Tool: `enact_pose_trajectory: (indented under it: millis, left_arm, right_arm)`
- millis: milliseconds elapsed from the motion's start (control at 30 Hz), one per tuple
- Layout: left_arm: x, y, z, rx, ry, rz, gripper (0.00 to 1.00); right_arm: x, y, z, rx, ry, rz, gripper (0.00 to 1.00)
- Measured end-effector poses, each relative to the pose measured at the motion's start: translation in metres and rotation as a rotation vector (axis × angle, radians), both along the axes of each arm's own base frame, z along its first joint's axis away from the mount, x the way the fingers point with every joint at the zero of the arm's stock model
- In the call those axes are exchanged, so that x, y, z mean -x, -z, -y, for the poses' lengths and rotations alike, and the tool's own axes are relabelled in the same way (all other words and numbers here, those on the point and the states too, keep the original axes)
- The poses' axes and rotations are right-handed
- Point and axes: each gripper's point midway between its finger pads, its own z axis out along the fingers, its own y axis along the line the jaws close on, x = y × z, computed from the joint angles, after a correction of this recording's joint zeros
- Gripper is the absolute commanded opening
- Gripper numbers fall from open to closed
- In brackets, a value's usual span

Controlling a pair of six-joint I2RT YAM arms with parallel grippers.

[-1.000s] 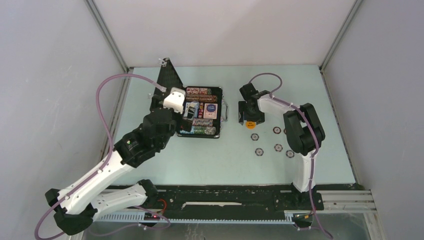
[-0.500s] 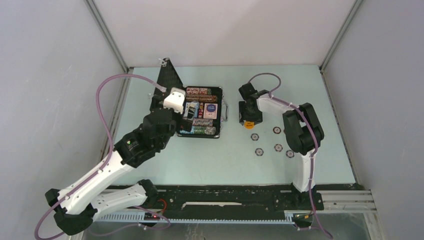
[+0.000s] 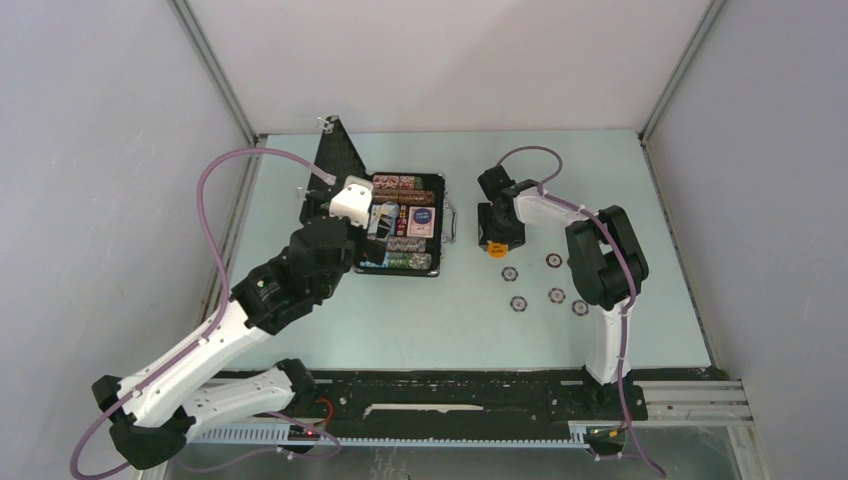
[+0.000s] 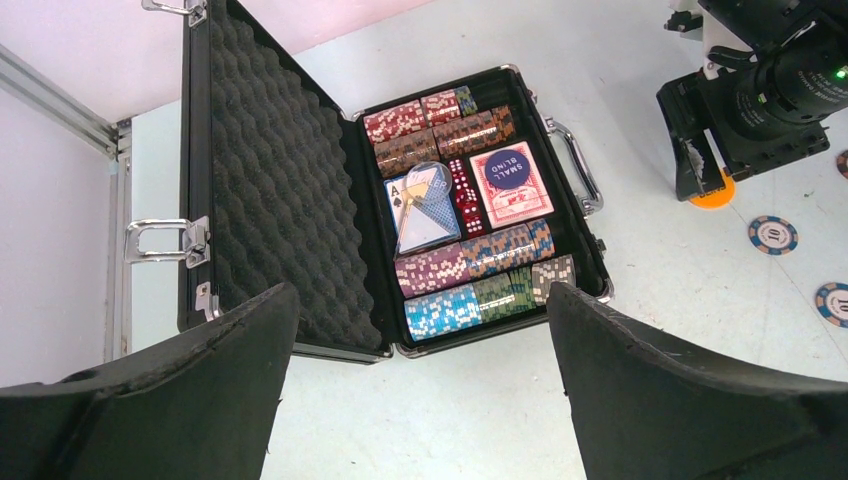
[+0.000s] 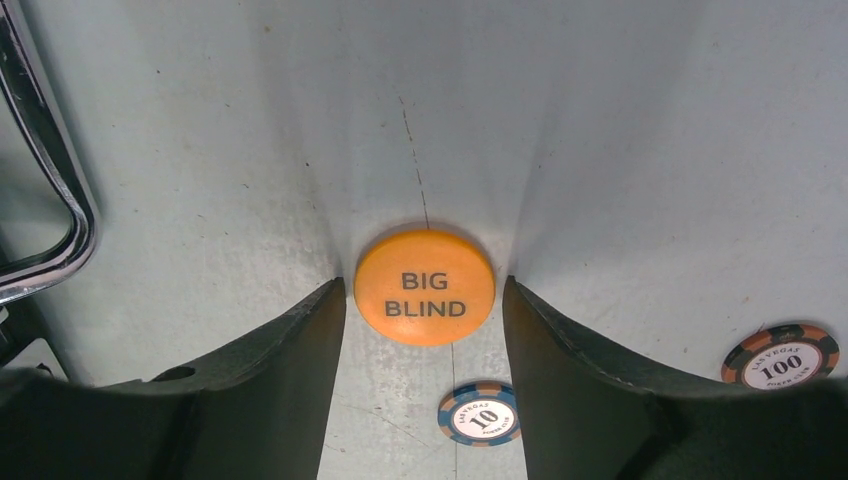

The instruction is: Pack up texas hold em set

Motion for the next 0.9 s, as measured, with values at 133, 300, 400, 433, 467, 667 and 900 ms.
enact_pose_trajectory:
  millis: [133, 300, 400, 433, 467, 667, 900]
  left_arm:
    - [-0.001, 0.002, 0.001, -0.004, 0.0, -0.004, 1.0]
    - [-0.001, 0.002, 0.001, -0.006, 0.001, -0.005, 1.0]
    - [-0.001, 0.002, 0.001, -0.006, 0.001, -0.006, 1.0]
    - [-0.001, 0.002, 0.001, -0.006, 0.001, -0.006, 1.0]
    - [-0.001, 0.002, 0.001, -0.006, 0.001, -0.006, 1.0]
    - [-0.001, 0.002, 0.002, -0.005, 0.004, -0.007, 1.0]
    - [-0.001, 0.002, 0.002, -0.004, 0.007, -0.007, 1.0]
  right_arm:
    - [0.001, 0.0, -0.001, -0.007, -0.003, -0.004, 0.61]
    - [0.002, 0.0, -0.004, -0.019, -0.009, -0.01, 0.54]
    - [0.003, 0.0, -0.005, -0.024, -0.014, -0.011, 0.54]
    - [0.003, 0.0, -0.006, -0.024, -0.016, -0.011, 0.54]
    - [0.003, 0.0, -0.007, -0.024, -0.018, -0.009, 0.54]
    - [0.004, -0.002, -0.017, -0.016, -0.044, 0.02, 0.56]
    - [0.002, -0.017, -0.039, -0.026, -0.1, 0.098, 0.56]
